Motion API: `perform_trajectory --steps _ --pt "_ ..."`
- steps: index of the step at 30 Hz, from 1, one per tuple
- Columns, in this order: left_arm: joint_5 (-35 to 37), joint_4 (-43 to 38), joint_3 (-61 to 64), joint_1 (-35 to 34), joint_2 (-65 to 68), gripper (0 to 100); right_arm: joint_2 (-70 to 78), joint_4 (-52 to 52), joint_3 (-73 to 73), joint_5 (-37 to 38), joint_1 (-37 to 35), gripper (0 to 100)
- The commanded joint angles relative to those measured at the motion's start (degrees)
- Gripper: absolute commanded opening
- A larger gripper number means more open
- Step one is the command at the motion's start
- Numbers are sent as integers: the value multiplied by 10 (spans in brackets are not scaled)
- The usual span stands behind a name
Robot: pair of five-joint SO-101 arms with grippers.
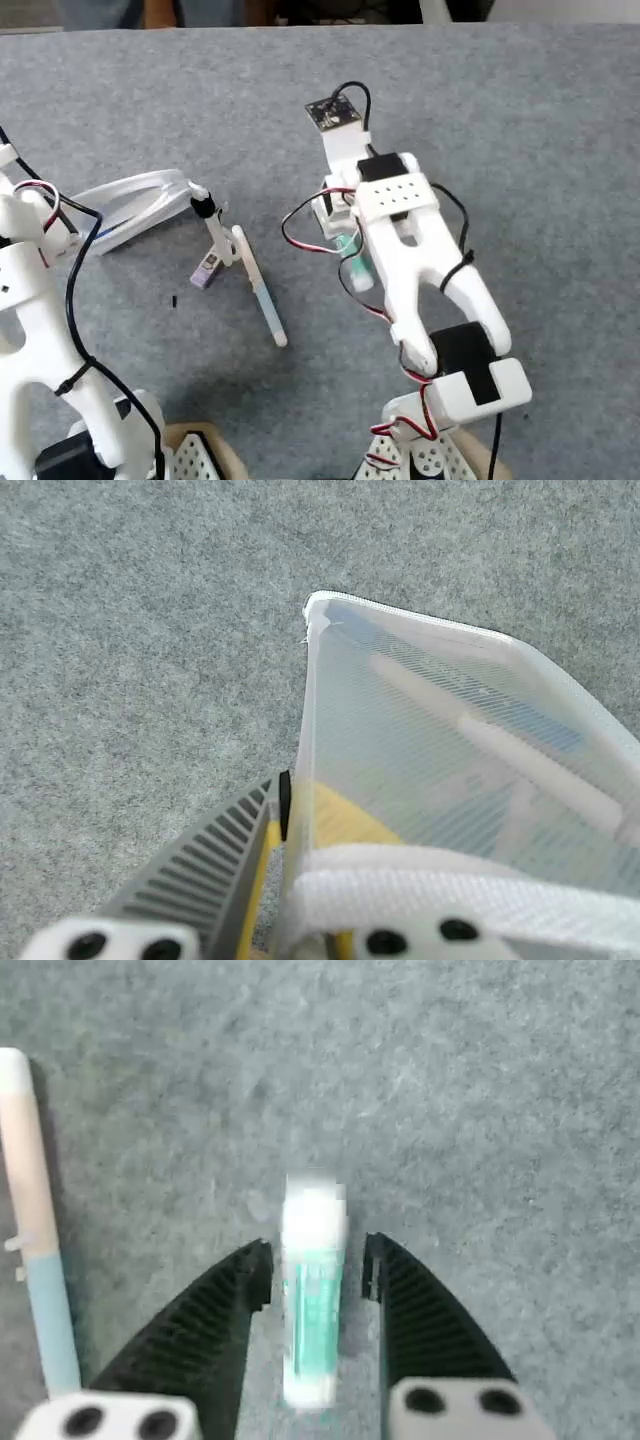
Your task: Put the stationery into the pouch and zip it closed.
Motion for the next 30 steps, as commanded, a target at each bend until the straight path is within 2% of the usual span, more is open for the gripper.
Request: perform_trajectory --steps 1,13,21,30 --pt "3 -1 -11 -14 6 29 -30 -22 3 4 8 149" --pt "2 -1 -13 -15 6 29 -31 61 5 45 16 146" --pt "2 -1 -12 -15 6 29 -30 2 80 45 24 145" --pt "2 -1 -13 -15 6 29 -27 0 101 45 23 145"
